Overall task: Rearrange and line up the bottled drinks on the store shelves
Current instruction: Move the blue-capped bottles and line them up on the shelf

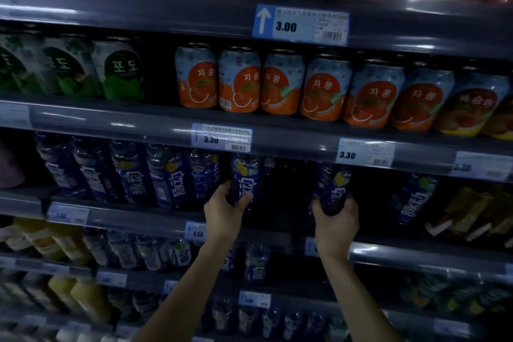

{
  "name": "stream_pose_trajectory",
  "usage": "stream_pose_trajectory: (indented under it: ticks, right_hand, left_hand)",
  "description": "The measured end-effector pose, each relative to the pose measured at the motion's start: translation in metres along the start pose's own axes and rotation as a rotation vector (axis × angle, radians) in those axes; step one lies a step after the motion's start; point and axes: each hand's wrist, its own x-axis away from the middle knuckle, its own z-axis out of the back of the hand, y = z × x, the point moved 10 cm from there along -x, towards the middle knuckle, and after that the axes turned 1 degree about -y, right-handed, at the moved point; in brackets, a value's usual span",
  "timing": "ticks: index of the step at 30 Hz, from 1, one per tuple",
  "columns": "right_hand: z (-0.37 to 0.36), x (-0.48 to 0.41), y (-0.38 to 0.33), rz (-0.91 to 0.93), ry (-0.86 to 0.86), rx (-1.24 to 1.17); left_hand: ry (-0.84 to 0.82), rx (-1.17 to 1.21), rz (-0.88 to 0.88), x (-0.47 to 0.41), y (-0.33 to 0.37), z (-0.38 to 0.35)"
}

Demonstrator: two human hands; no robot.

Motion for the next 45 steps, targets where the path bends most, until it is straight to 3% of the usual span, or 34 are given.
stream_pose_trajectory:
  ticks: [18, 45]
  right_hand:
    - [-0.041, 0.032, -0.033, 0.101, -0.099, -0.001]
    - [-0.038, 0.039, -0.031, 0.045, -0.154, 0.042]
  left_hand:
    - [-0.033, 0.005, -0.018, 0.006, 0.005, -0.019]
    - [-0.028, 0.029, -0.022, 0.009, 0.0, -0.02]
